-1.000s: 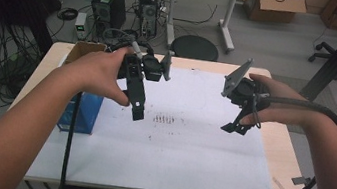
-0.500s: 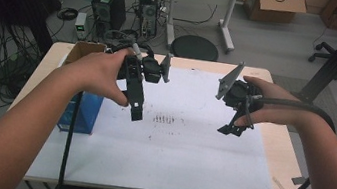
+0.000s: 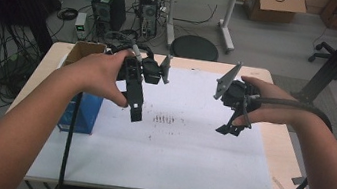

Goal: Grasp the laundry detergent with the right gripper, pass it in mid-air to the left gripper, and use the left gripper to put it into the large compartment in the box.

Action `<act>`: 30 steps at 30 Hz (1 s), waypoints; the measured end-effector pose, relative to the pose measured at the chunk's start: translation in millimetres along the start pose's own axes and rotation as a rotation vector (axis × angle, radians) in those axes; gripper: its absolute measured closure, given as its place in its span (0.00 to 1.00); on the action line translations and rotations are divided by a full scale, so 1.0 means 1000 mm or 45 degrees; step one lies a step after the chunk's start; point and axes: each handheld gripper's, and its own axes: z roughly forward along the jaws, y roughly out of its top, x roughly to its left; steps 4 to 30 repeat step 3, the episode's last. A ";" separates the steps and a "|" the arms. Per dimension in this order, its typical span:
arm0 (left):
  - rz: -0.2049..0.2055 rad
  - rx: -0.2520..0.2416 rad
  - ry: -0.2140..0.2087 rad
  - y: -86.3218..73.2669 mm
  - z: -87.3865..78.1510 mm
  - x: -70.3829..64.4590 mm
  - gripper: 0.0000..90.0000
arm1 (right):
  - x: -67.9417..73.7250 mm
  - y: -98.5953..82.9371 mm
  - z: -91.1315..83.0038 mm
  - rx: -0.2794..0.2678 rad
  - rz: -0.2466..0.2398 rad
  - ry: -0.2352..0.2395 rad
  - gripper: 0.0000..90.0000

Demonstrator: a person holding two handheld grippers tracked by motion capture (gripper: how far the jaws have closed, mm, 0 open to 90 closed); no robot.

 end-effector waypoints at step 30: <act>-0.005 0.001 0.000 0.000 0.000 -0.001 0.00 | 0.000 0.000 0.000 -0.005 0.002 0.000 0.04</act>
